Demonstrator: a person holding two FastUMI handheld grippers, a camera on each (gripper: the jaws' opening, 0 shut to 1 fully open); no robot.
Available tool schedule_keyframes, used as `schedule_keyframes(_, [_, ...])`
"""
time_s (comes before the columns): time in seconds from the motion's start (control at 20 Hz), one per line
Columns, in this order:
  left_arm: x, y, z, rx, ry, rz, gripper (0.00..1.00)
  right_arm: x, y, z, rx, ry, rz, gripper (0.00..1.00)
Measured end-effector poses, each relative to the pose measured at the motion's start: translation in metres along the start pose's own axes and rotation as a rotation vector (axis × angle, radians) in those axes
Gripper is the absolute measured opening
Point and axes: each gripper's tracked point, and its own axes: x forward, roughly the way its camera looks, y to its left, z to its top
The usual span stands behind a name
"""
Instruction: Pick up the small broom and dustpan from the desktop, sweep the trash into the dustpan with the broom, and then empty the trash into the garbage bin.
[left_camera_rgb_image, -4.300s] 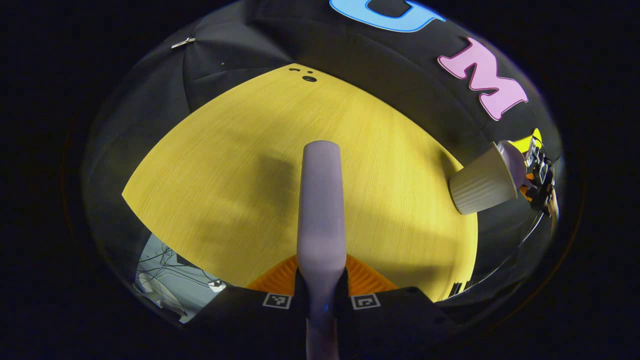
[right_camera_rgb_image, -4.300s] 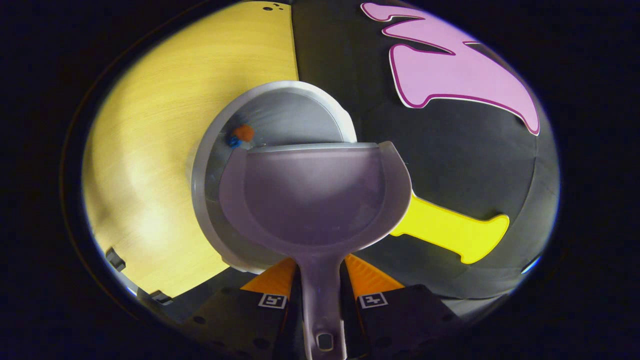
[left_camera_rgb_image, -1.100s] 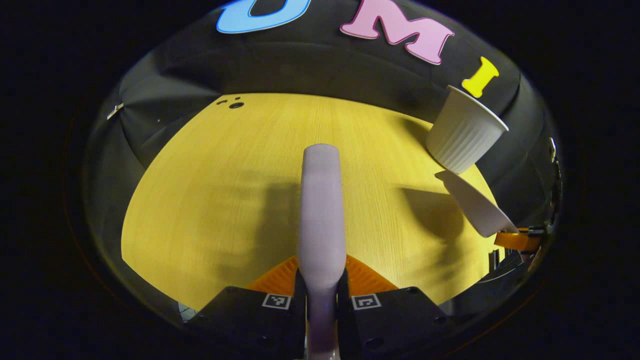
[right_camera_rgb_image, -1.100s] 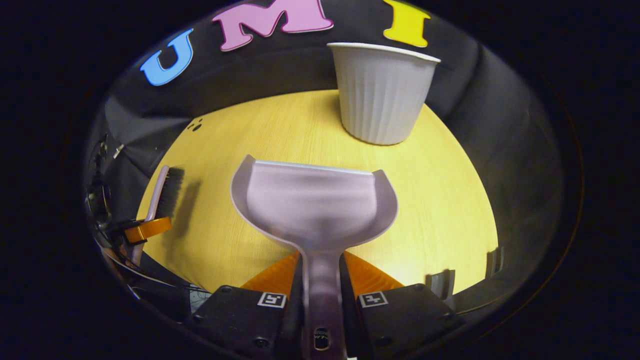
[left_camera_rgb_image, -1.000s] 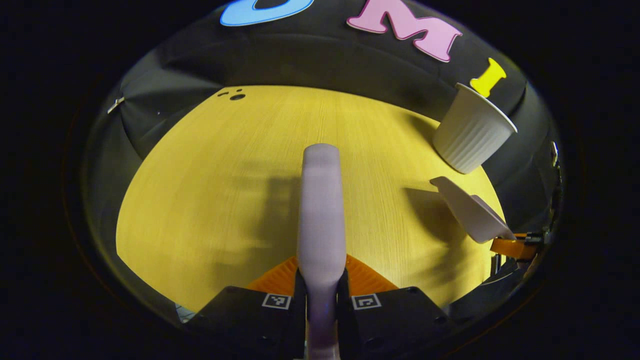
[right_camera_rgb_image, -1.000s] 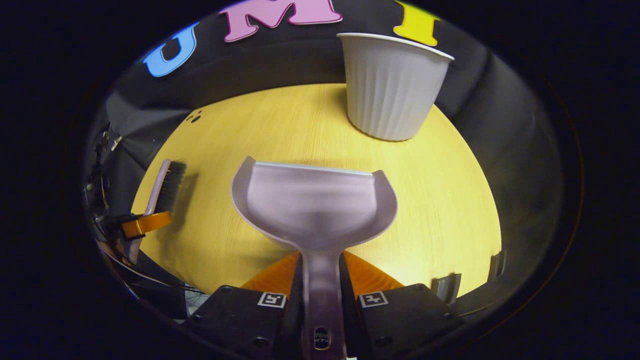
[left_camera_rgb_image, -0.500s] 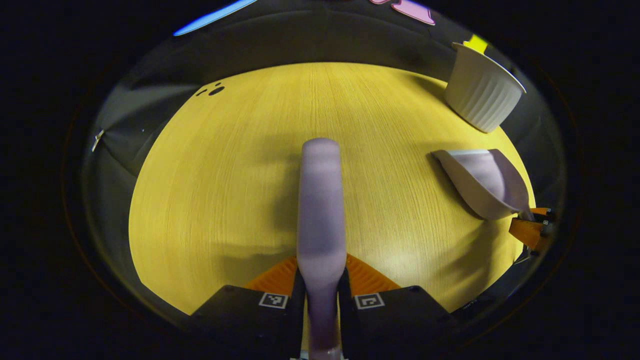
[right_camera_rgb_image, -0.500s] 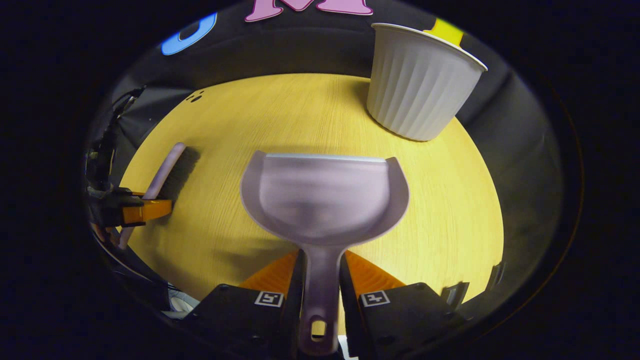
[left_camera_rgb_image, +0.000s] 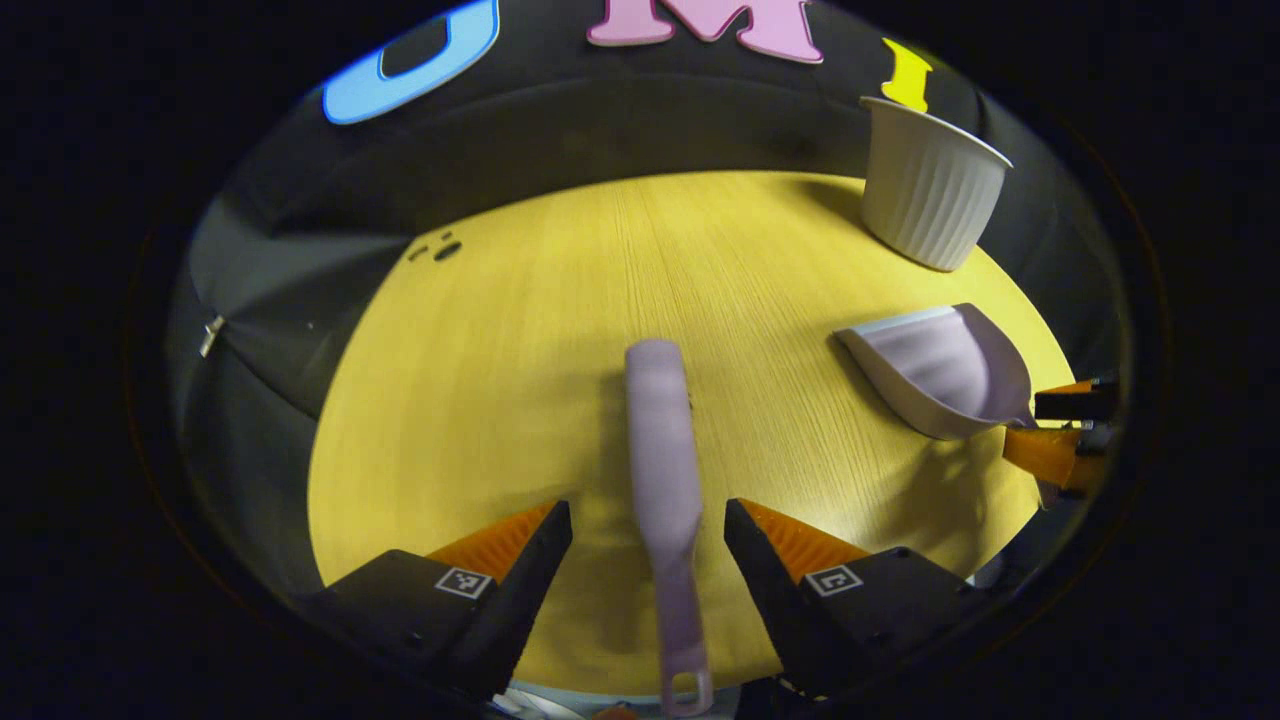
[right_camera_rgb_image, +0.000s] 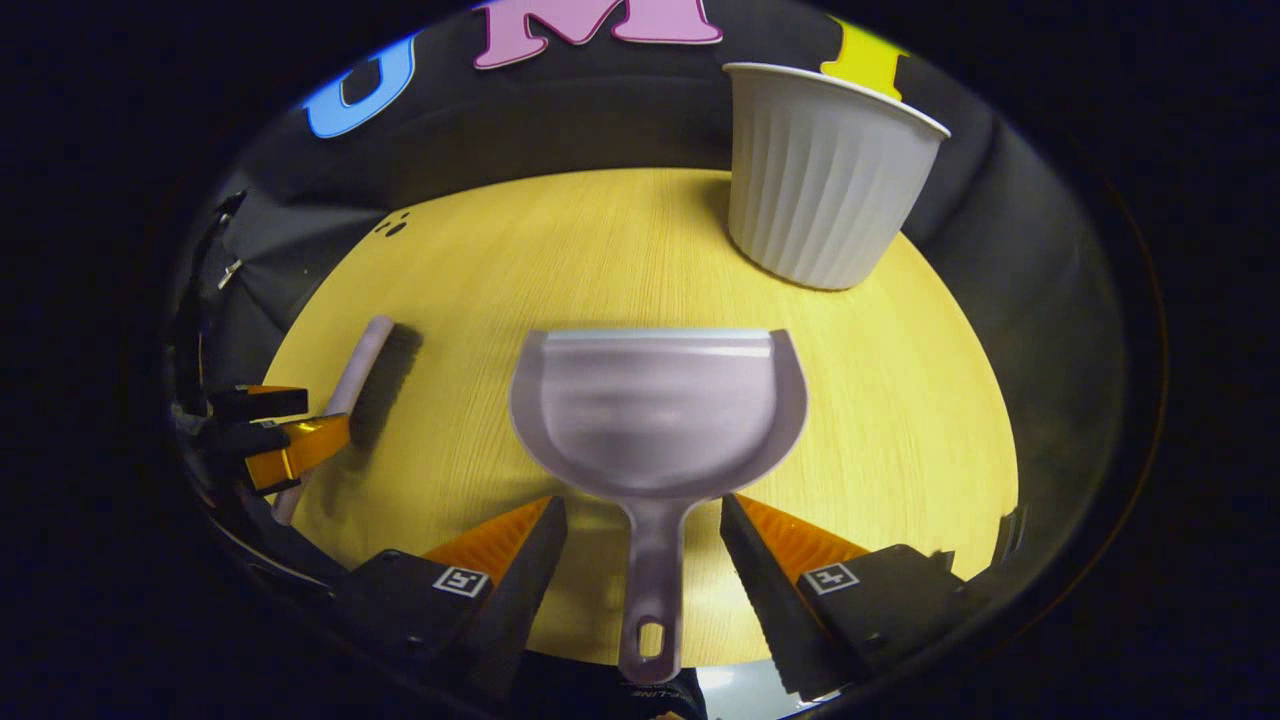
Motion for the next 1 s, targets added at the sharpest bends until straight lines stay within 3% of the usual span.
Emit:
schedule_keyframes(0.35, [-0.112,-0.003,0.071,-0.008,-0.425,-0.039,0.98,-0.089,-0.015,0.065,0.009,-0.285,-0.059,0.98])
schedule_keyframes(0.55, [-0.182,-0.014,0.092,-0.054,-0.59,-0.071,0.98,-0.161,-0.018,0.102,0.028,-0.492,-0.07,0.98])
schedule_keyframes(0.8, [-0.224,-0.028,0.076,-0.122,-0.656,-0.101,0.98,-0.237,-0.013,0.109,-0.001,-0.643,-0.105,0.97])
schedule_keyframes(1.0, [-0.217,-0.059,0.023,-0.218,-0.536,-0.16,0.97,-0.252,-0.003,0.085,-0.008,-0.672,-0.102,0.97])
